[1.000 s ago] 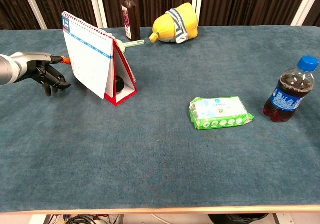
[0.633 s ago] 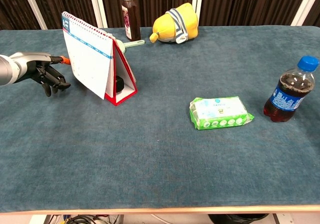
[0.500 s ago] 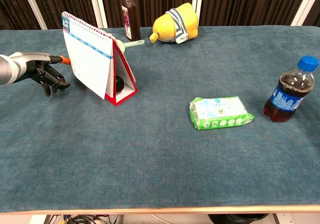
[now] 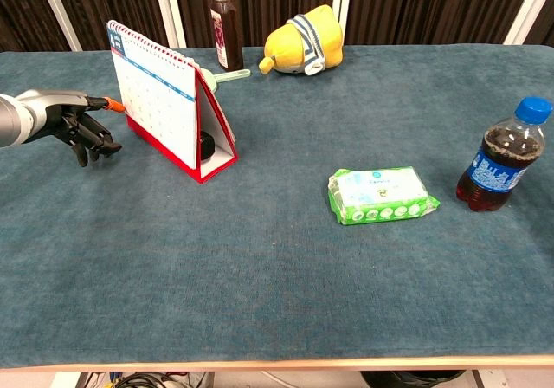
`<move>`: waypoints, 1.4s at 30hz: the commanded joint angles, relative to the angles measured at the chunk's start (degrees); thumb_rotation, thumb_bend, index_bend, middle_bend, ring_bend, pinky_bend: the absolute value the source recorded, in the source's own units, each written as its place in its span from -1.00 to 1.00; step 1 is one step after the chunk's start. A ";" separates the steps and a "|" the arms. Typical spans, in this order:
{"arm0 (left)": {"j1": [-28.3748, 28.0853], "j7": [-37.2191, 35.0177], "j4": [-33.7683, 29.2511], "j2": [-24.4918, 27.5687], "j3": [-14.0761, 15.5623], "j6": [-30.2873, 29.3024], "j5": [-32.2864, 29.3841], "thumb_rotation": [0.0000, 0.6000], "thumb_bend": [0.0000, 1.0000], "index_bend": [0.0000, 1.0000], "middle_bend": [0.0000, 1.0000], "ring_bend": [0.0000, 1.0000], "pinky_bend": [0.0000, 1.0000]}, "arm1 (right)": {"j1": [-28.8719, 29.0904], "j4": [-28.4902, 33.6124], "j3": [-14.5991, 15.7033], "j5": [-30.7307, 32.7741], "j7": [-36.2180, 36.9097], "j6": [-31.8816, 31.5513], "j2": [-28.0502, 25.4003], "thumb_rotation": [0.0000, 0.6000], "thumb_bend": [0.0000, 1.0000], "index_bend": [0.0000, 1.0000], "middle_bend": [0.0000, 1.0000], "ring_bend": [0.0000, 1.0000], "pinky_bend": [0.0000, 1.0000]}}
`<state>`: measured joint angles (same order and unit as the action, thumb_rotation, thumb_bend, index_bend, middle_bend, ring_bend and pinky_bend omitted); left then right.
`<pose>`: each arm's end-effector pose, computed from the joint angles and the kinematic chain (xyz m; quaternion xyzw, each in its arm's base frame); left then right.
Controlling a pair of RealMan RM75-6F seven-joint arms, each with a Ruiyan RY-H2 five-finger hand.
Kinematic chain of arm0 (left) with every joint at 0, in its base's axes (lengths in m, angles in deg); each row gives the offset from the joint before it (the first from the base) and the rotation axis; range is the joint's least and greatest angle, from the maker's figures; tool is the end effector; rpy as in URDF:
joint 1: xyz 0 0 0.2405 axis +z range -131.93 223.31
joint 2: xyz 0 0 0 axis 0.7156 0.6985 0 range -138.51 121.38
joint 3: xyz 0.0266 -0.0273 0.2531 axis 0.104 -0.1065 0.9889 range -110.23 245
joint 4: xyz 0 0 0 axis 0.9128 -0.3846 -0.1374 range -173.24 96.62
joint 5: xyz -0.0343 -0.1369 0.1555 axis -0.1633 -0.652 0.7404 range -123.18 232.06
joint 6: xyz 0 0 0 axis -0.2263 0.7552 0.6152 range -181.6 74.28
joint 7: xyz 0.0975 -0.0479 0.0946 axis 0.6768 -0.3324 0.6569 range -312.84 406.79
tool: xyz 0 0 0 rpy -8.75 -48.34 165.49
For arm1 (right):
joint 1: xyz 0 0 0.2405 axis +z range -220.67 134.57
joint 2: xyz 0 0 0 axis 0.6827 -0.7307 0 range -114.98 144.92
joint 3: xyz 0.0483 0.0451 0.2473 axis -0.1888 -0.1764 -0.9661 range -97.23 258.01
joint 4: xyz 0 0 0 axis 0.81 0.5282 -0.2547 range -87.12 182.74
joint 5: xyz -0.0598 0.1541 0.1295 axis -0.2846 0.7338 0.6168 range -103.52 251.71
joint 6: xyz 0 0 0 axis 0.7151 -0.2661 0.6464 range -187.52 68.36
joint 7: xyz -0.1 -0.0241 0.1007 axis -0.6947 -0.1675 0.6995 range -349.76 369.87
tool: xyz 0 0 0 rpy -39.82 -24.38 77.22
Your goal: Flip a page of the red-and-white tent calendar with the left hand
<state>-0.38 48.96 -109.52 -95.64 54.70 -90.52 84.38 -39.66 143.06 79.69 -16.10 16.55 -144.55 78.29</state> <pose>-0.2333 0.3926 -0.0046 -0.5280 -0.6757 -0.3068 0.4128 -0.2997 -0.1641 0.1496 0.5887 -0.4353 0.4243 0.5329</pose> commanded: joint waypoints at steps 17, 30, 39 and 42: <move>-0.06 -0.22 0.91 -0.42 -0.34 -0.02 -0.07 1.00 -0.17 -1.00 0.24 0.13 0.13 | 0.00 -0.03 -0.03 0.12 -0.08 0.05 0.04 1.00 -0.81 -1.00 -1.00 -1.00 -0.66; -0.65 0.07 1.30 -1.24 -0.53 0.29 -0.08 1.00 -0.17 -1.00 0.24 0.13 0.13 | -0.01 -0.03 -0.07 0.25 -0.11 0.10 0.04 1.00 -0.81 -1.00 -1.00 -1.00 -0.66; -0.46 0.00 1.01 -1.28 -0.43 0.14 0.16 1.00 -0.17 -1.00 0.24 0.13 0.13 | 0.00 -0.06 -0.08 0.23 -0.02 0.11 0.03 1.00 -0.81 -1.00 -1.00 -1.00 -0.66; -0.44 -0.06 0.92 -1.26 -0.47 0.11 0.24 1.00 -0.17 -1.00 0.24 0.13 0.13 | -0.01 -0.07 -0.05 0.16 -0.07 0.09 0.04 1.00 -0.81 -1.00 -1.00 -1.00 -0.66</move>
<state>-0.81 48.92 -108.59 -96.90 54.24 -90.40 84.62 -39.66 142.99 79.63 -15.94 16.48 -144.46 78.33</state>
